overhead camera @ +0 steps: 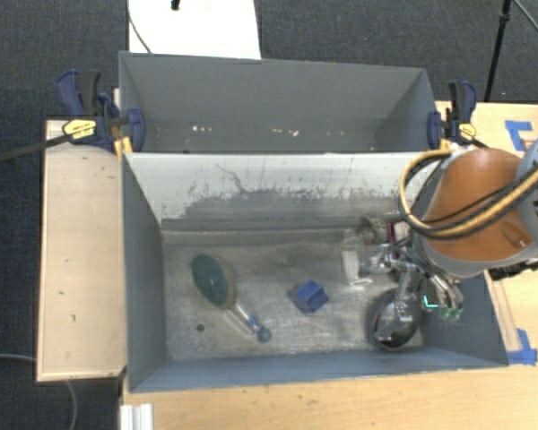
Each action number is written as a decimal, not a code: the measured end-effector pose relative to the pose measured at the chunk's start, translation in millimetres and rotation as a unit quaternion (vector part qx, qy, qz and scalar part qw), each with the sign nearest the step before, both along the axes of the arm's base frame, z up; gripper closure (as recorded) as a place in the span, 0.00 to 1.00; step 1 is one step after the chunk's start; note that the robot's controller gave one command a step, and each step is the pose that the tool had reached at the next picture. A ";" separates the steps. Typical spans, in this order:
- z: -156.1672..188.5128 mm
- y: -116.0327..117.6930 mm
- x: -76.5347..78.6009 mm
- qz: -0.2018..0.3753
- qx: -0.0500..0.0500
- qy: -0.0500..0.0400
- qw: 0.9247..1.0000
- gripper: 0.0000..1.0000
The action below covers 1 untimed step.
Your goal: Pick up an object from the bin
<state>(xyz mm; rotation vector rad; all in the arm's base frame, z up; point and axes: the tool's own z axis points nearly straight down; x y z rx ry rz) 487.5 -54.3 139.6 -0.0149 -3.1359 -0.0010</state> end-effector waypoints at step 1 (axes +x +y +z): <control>-48.4 -44.5 24.3 0.158 0.000 -0.005 0.987 0.00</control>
Offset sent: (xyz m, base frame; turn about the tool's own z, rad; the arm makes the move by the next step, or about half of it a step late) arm 0.0312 -0.0623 -0.0696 -0.3757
